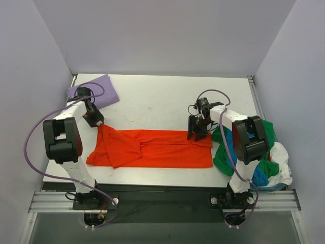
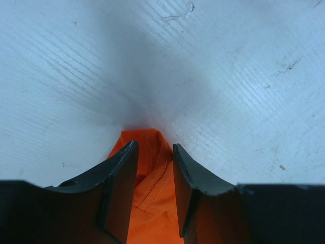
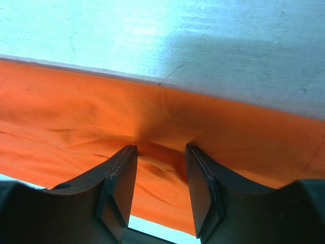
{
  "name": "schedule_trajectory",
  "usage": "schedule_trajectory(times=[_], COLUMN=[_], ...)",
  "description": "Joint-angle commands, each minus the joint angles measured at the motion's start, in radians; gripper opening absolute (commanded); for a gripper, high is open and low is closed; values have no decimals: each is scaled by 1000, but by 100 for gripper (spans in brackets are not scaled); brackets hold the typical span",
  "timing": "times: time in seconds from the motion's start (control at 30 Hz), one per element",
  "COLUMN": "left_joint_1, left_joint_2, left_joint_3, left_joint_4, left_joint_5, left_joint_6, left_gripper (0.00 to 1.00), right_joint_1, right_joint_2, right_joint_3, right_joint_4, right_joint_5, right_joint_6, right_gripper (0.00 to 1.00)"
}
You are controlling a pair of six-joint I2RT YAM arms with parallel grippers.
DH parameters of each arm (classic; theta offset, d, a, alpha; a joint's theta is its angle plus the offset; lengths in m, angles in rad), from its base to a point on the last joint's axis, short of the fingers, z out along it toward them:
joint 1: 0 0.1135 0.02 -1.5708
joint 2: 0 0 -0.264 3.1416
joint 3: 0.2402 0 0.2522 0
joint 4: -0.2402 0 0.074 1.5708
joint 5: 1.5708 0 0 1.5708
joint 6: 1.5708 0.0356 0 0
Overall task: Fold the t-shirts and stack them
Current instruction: Fold the other side of the tshirt into a rectangle
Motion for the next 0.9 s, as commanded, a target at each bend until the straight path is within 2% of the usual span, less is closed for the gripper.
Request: schedule_trajectory(times=[0.0, 0.13, 0.3, 0.47, 0.57, 0.87], left_joint_1=[-1, -9, -12, -10, -10, 20], left_joint_2=[14, 31, 41, 49, 49, -61], left_joint_3=[50, 53, 50, 49, 44, -32], left_joint_4=[41, 44, 47, 47, 44, 52], left_joint_5=[8, 12, 11, 11, 11, -84], left_joint_6=[-8, -15, -25, -26, -28, -23], left_gripper=[43, 39, 23, 12, 0, 0], right_joint_1=[-4, -6, -10, -14, -17, -35], right_joint_2=[15, 25, 28, 29, 31, 41], right_joint_3=[8, 1, -5, -5, -5, -12], right_joint_4=[-24, -25, -24, -24, -27, -41], right_joint_5=[7, 9, 13, 20, 27, 64], right_joint_6=[-4, -6, -9, -7, -3, 14], right_gripper=[43, 43, 43, 42, 42, 42])
